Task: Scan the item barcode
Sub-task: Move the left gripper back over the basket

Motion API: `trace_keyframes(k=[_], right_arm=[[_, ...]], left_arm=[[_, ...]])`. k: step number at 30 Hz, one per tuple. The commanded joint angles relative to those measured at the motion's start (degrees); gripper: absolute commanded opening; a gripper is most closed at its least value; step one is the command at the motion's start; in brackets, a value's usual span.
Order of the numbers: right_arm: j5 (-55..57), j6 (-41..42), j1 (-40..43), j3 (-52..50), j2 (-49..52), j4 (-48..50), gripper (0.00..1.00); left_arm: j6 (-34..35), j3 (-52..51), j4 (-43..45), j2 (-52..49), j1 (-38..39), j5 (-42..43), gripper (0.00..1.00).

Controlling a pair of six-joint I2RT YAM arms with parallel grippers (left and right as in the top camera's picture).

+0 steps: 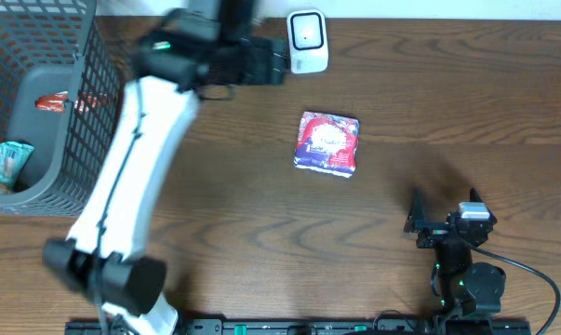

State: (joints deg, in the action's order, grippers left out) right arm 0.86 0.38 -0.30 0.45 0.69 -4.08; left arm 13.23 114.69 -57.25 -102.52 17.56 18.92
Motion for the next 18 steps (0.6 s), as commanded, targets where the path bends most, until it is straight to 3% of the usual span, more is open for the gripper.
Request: trace_keyframes(k=[1,9,18], right_arm=[[-0.3,-0.2,-0.5,-0.1,-0.3,-0.2,0.99],[-0.3,-0.2,-0.5,-0.1,-0.3,-0.2,0.99],[-0.3,-0.2,-0.5,-0.1,-0.3,-0.2,0.99]], left_arm=[[-0.6,0.0,-2.8,1.9,-3.5,-0.4,0.91],[-0.6,-0.2,-11.7,2.2,-9.8,-1.4,0.98],[2.1,4.4,-8.5,3.0,-16.2,-1.9,0.98]])
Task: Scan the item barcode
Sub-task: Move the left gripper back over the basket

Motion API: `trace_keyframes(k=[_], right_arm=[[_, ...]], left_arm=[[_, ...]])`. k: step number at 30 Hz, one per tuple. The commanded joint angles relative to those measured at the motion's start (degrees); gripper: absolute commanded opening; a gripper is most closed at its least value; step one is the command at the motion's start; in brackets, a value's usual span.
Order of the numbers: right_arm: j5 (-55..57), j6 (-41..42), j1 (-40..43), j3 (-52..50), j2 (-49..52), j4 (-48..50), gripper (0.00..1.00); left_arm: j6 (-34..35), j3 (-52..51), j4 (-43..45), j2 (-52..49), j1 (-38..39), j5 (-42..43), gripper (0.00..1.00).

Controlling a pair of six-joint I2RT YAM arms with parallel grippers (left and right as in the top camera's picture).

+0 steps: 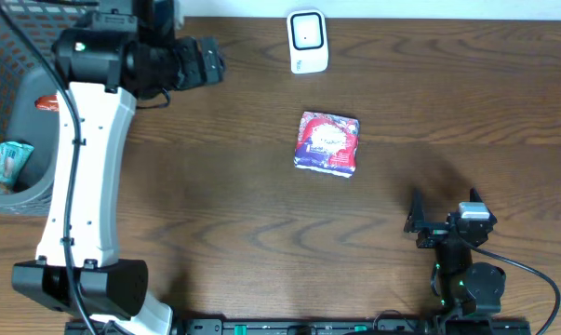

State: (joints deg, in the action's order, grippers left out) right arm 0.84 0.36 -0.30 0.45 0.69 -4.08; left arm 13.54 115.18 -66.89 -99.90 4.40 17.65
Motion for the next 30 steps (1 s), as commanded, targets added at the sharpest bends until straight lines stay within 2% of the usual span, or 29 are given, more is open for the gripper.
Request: trace_keyframes(k=[1,9,14,16,21,25,30], right_arm=[[-0.3,-0.2,-0.5,-0.1,-0.3,-0.2,0.99],[-0.3,-0.2,-0.5,-0.1,-0.3,-0.2,0.99],[-0.3,-0.2,-0.5,-0.1,-0.3,-0.2,0.99],[-0.3,-0.2,-0.5,-0.1,-0.3,-0.2,0.99],[-0.3,-0.2,-0.5,-0.1,-0.3,-0.2,0.99],[-0.3,-0.2,-0.5,-0.1,-0.3,-0.2,0.99],[-0.3,-0.2,-0.5,-0.1,-0.3,-0.2,0.99]], left_arm=[[2.3,5.1,1.8,0.4,-4.3,-0.6,0.98],[11.0,7.6,9.4,0.3,-17.4,-0.6,0.98],[18.1,7.6,10.8,0.3,-28.0,-0.9,0.98],[18.1,7.5,10.1,0.1,-31.5,-1.7,0.98],[18.0,6.5,4.0,-0.9,-37.6,-12.1,0.98],[15.3,4.7,1.7,-1.9,-39.5,-16.9,0.98],[15.3,1.0,1.2,-3.5,-39.8,-21.2,0.98]])
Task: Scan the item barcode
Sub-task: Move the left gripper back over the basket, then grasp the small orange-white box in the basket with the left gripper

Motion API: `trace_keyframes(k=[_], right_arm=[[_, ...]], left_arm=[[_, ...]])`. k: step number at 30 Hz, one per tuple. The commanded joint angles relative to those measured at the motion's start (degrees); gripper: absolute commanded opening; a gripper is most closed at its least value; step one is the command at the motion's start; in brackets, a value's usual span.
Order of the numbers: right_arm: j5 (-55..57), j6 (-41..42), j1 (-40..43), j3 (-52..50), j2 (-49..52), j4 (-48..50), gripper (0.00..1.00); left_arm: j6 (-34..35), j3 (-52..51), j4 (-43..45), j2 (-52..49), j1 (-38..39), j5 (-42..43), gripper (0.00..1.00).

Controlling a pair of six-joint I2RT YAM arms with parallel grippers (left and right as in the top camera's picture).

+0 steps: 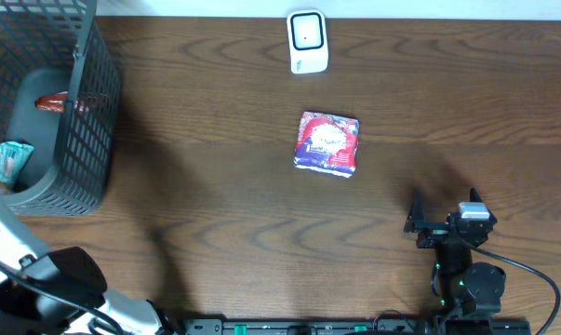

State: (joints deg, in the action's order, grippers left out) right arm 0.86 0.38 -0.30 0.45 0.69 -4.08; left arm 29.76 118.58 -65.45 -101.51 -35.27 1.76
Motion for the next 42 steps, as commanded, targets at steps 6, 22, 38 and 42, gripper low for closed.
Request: trace_keyframes(k=[6,22,38,42], right_arm=[[-0.3,-0.2,-0.5,-0.1,-0.3,-0.2,0.99],[-0.3,-0.2,-0.5,-0.1,-0.3,-0.2,0.99],[-0.3,-0.2,-0.5,-0.1,-0.3,-0.2,0.99],[-0.3,-0.2,-0.5,-0.1,-0.3,-0.2,0.99]], left_arm=[[-0.9,-7.6,-0.3,-3.9,-0.2,-15.5,0.98],[-5.7,-9.0,-1.8,-11.7,-0.7,-22.8,0.98],[-5.5,-11.6,-2.3,-20.3,-1.8,-24.3,0.98],[-5.5,-11.6,-2.2,-21.7,-2.6,-24.3,0.98]])
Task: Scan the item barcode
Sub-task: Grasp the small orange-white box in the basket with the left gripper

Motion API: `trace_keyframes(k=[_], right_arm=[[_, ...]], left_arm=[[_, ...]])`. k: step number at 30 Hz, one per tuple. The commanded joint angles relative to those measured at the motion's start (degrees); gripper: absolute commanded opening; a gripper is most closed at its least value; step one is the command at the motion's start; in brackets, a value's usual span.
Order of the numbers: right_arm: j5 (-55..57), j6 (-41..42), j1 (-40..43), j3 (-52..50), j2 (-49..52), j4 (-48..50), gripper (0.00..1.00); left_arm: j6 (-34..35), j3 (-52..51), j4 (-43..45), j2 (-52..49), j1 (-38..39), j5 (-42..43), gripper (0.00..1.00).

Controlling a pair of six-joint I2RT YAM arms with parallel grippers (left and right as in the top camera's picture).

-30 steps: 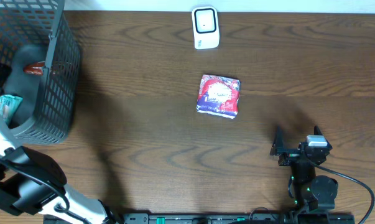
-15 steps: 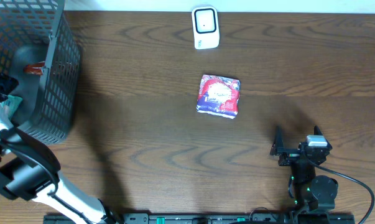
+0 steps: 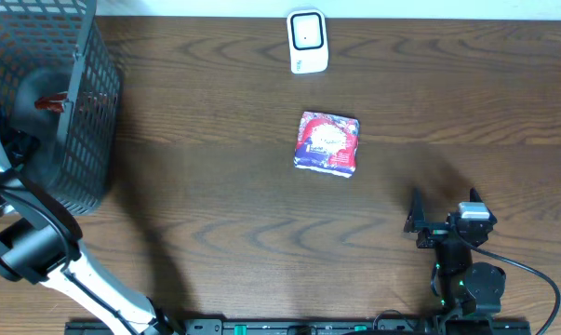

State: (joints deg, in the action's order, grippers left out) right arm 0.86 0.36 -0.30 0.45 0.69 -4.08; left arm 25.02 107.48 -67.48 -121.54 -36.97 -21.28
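The white barcode scanner [image 3: 306, 41] stands at the table's far edge, centre. A red and purple packet [image 3: 327, 143] lies flat below it, untouched. My left arm [image 3: 24, 244] rises along the left edge and bends over the black wire basket [image 3: 75, 112]. The left gripper [image 3: 20, 140] is a dark shape down inside the basket, its jaws hidden. A red item [image 3: 51, 102] shows in the basket. My right gripper [image 3: 445, 212] rests near the front right with its fingers apart and nothing between them.
The basket fills the far left corner, its tall mesh wall facing the table's middle. The right arm's base and cable [image 3: 531, 279] sit at the front right edge. Brown wooden tabletop [image 3: 215, 186] lies between basket and packet.
My left arm was low in the front left corner, clear of the basket; now it reaches into the basket and covers the teal packet that showed there. Packet, scanner and right arm are unmoved.
My left arm first stretched across to the scanner, gripper just left of it. Then it had drawn back to the basket's upper right. Then it was mostly out of frame at the front left. Now it is down in the basket. The table packet never moved.
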Motion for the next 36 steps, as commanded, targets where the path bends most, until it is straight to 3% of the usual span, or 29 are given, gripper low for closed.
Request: trace_keyframes(k=[1,22,26,35,36], right_arm=[[-0.3,-0.2,-0.5,-0.1,-0.3,-0.2,0.99],[-0.3,-0.2,-0.5,-0.1,-0.3,-0.2,0.99],[-0.3,-0.2,-0.5,-0.1,-0.3,-0.2,0.99],[-0.3,-0.2,-0.5,-0.1,-0.3,-0.2,0.99],[-0.3,-0.2,-0.5,-0.1,-0.3,-0.2,0.99]], left_arm=[[-0.7,-0.5,-0.2,-2.1,-1.0,-1.3,0.98],[-0.8,-1.9,0.9,-4.7,-1.5,-0.2,0.96],[-0.8,-3.3,1.6,-4.7,-1.5,-0.2,0.88],[-0.8,-4.3,2.0,-4.7,-1.5,-0.2,0.11],[-0.8,-4.2,1.9,-4.7,-1.5,-0.2,0.08]])
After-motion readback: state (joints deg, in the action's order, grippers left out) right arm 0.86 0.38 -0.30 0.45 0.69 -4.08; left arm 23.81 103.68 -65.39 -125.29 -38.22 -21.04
